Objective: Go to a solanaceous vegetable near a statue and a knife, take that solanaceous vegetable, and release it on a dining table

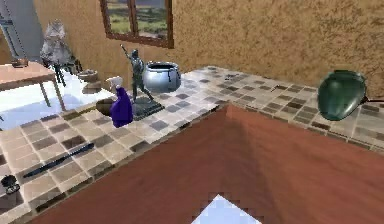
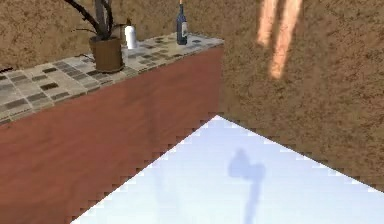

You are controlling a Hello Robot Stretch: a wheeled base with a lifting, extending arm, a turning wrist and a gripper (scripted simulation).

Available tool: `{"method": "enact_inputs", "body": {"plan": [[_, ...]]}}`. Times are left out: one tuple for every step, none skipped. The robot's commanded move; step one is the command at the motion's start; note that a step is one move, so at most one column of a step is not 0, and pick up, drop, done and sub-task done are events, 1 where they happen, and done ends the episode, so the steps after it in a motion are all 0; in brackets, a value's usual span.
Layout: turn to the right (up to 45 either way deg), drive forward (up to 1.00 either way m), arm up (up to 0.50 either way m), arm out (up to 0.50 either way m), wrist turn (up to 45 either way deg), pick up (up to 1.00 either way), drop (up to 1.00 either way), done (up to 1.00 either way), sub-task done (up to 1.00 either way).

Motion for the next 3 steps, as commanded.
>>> {"method": "enact_inputs", "body": {"plan": [[0.0, 0.55, 0.0, 0.0, 0.0, 0.0, 0.0, 0.0, 0.0], [-45.0, 0.0, 0.0, 0.0, 0.0, 0.0, 0.0, 0.0, 0.0], [-45.0, 0.0, 0.0, 0.0, 0.0, 0.0, 0.0, 0.0, 0.0]]}}
